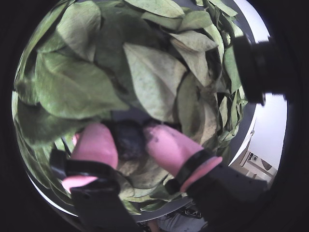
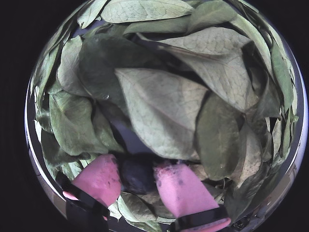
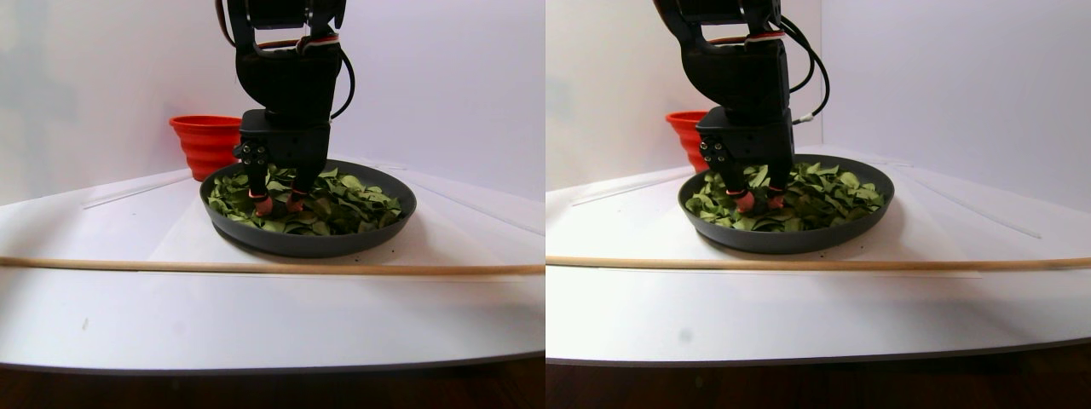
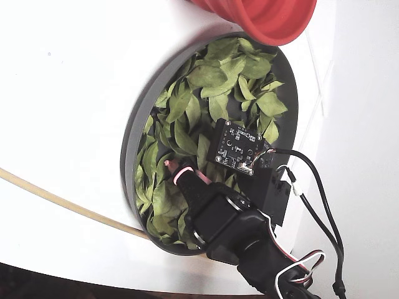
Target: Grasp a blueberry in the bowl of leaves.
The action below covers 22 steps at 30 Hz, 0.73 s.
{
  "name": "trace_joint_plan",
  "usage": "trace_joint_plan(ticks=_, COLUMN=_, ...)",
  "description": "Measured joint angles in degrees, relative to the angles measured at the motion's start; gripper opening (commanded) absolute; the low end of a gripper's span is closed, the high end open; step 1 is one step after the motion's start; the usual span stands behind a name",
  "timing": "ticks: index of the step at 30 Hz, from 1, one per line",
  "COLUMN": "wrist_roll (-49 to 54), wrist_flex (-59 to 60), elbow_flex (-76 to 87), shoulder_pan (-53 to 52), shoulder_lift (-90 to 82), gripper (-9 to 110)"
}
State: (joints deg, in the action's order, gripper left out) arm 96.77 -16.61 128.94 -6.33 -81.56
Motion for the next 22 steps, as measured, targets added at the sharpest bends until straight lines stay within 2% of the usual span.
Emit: trace_joint_plan(ticks=22, wrist_roll=0.35, wrist_flex=4.57, elbow_flex=0.0, shoulder_pan=0.09, shoulder_lift=-6.33, gripper=13)
